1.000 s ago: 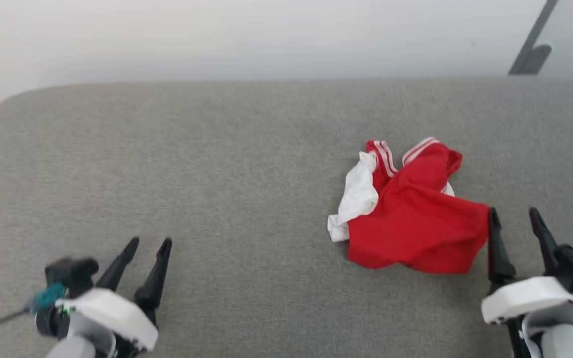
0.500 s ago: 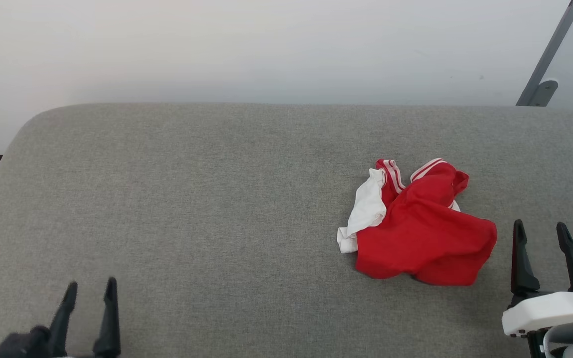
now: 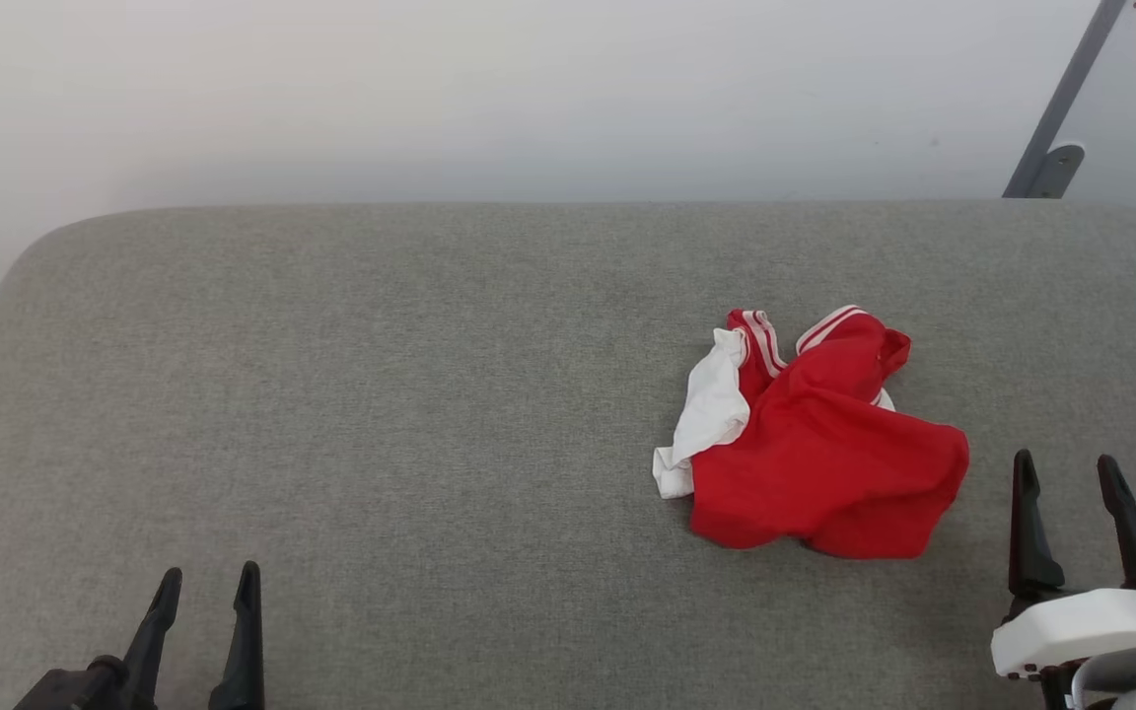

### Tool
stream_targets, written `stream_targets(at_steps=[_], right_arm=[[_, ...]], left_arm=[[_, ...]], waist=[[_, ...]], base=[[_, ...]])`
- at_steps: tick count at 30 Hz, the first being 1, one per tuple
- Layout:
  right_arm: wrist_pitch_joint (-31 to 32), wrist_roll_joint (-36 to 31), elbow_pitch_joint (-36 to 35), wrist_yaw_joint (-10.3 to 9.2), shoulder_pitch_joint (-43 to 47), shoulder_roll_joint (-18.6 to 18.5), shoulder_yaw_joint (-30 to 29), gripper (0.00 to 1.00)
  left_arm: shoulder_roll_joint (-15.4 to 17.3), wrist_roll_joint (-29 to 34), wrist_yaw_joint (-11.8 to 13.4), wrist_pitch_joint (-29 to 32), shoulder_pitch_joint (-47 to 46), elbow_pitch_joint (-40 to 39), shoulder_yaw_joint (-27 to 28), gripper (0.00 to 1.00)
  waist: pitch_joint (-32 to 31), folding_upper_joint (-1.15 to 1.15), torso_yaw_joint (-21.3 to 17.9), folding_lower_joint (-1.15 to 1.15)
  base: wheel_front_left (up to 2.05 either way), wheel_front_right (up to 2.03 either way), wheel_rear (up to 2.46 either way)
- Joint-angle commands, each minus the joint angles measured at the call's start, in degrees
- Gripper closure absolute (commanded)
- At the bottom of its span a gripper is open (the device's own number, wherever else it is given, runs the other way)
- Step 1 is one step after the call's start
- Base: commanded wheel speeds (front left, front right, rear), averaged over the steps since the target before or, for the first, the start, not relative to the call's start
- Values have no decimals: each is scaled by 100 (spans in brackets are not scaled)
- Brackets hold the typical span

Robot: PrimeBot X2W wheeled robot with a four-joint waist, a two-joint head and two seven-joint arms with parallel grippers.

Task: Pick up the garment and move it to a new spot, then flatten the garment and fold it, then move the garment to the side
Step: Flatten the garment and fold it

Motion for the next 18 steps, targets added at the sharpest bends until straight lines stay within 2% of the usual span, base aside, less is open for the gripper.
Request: stream_targets(at_steps=[1,3,6,12,18], right_arm=[[-29,-64,86,0,-75,-39,25,0],[46,-92,224,0,-188,-186,71,0],[571,-82,414,0,-465,-501,192,0],[2416,346,625,0,-1109,-1426,1023,0],[4250,909,453,0,-1476,-2227,1786,0]], left_arm=[[4,47,13,-28,45,-26,-7,0],[0,31,13,-28,45,-30,-30,0],[-9,25,13,-28,-33,-70,-61,0],[20,-68,13,-28,-343,-100,-187,0],[-9,-179,13,-28,-658,-41,-305,0]], waist=[[16,0,-31,0],[48,0,-49,0],[171,0,-43,0],[625,0,92,0],[1060,0,287,0]], base=[[0,0,0],[0,0,0],[0,0,0],[0,0,0],[0,0,0]])
